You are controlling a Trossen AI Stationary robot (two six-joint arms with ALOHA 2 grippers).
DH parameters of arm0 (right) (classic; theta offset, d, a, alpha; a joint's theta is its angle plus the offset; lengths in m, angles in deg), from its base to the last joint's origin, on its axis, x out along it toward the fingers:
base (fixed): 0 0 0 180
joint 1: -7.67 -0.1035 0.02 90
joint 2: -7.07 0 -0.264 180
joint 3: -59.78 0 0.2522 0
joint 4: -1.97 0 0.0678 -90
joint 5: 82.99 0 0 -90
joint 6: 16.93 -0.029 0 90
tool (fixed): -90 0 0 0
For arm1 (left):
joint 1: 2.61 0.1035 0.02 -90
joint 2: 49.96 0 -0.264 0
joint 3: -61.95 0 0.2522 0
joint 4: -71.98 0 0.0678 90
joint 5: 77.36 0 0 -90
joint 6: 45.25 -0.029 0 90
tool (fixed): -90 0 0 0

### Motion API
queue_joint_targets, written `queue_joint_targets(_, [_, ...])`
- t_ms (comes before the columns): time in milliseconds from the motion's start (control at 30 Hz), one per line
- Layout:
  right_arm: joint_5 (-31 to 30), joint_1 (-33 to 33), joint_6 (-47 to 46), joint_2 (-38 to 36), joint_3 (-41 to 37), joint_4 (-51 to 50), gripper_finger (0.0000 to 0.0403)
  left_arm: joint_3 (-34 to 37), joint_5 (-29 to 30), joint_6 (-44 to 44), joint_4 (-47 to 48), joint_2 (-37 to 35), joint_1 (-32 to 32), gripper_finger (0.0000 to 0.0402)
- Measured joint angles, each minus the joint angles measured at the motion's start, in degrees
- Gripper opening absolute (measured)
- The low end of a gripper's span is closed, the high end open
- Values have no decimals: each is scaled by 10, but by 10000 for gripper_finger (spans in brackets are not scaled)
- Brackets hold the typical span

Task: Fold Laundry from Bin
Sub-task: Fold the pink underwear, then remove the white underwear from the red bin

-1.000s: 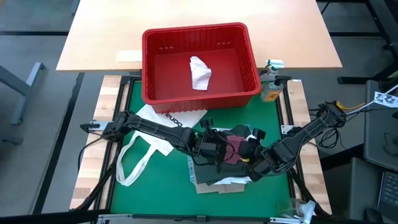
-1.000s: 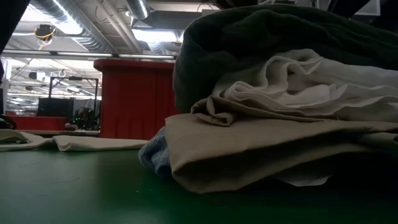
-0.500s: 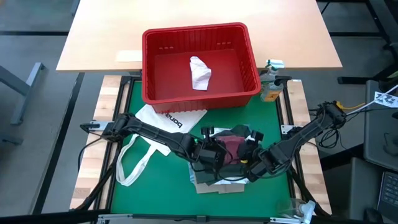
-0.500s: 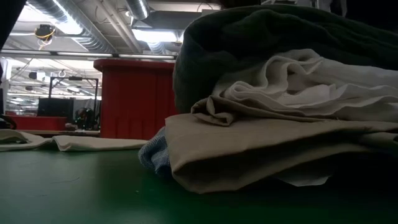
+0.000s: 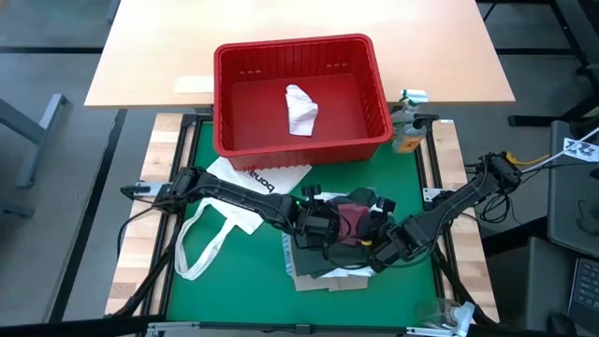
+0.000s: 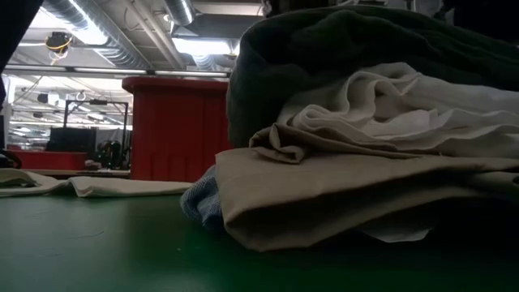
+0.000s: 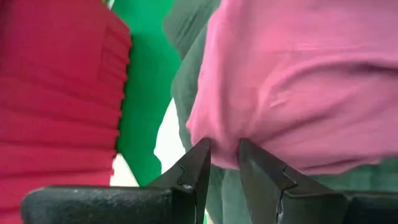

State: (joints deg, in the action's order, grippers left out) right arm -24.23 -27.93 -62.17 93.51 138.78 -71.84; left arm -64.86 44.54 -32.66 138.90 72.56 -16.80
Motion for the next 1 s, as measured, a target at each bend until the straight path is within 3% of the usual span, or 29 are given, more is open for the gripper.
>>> queue_joint_targets(367, [7, 0, 10, -1, 110, -125, 144, -117, 6, -117, 40, -7, -10, 80])
queue_joint_targets(667, [-3, 0, 51, -2, 159, -135, 144, -219, 47, -168, 120, -8, 24, 80])
queue_joint_targets(1000, [-3, 0, 53, -2, 160, -133, 144, -211, 35, -240, 174, -51, 129, 80])
